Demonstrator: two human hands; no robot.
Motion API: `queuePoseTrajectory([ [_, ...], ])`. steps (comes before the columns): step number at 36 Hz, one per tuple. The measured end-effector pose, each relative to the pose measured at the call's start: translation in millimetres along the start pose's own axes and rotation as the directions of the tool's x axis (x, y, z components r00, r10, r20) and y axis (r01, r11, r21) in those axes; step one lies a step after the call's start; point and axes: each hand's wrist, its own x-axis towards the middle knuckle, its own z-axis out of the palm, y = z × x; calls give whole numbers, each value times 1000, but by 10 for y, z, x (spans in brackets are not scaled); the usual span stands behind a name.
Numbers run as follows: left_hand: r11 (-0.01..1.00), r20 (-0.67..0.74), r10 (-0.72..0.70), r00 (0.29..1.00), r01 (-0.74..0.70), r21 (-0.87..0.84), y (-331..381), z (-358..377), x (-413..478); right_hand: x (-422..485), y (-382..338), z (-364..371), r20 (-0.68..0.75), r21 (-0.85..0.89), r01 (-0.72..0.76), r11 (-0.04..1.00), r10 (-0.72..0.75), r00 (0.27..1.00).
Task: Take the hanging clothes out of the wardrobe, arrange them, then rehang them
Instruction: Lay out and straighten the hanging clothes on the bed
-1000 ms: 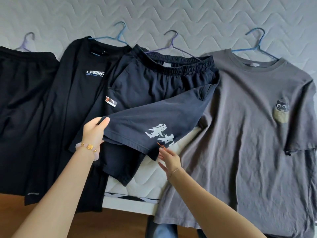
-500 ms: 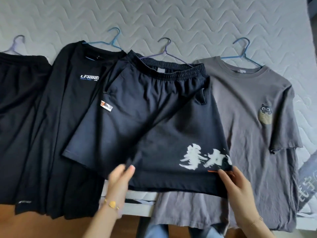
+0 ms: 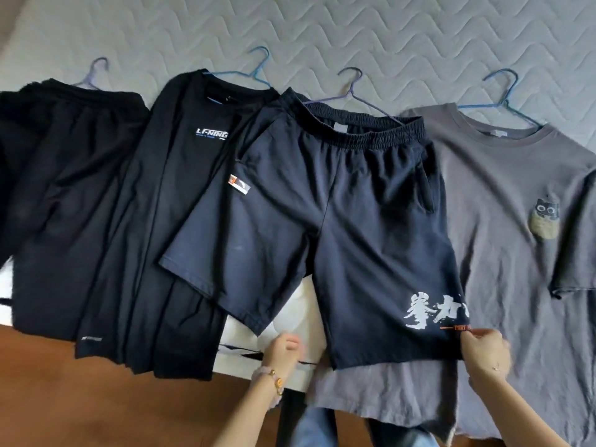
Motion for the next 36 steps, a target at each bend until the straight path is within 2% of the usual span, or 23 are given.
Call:
queuePoseTrajectory([
  [3,996,-245,20,969,-40,-77,-11,-416,-2,13,-46,113,16,-50,-3,999,4,1000],
  [6,987,-436,-57,898,-16,-162,-7,-783,86,-32,-110,124,46,-48,2,999,0,999],
  [8,958,-423,-141,895,16,-285,2,-976,196,-16,-97,116,55,-52,-14,999,17,998],
  [10,909,-341,-186,922,30,-415,2,-1072,290,19,-16,110,75,-41,-24,999,27,997],
  [12,833,-245,-183,952,17,-554,13,-1081,388,-89,-24,19,90,-50,-7,999,12,996],
  [14,786,-231,-180,956,-2,-619,15,-1050,498,-173,-52,-91,111,-54,18,998,-12,994],
  [18,824,-375,-248,893,-8,-567,-126,-990,684,-142,-58,-268,57,-26,62,998,-61,997],
  [20,826,-383,-276,882,14,-563,-235,-1013,722,-90,-1,-324,64,-4,89,996,-89,994],
  [24,841,-336,-206,919,-10,-541,-357,-930,710,-17,129,-411,301,79,106,991,-125,945],
  [27,906,-405,-165,899,-23,-422,-299,-622,448,81,326,-516,383,107,72,992,-107,917],
  [29,945,-460,-143,876,-18,-327,-305,-330,269,166,496,-632,307,99,100,990,-126,944],
  [33,972,-374,-46,926,-45,-231,-311,407,-39,503,951,-953,147,87,80,993,-92,985],
  [36,994,-332,59,942,-87,-72,-231,858,-126,825,1302,-1221,83,61,77,995,-82,993],
])
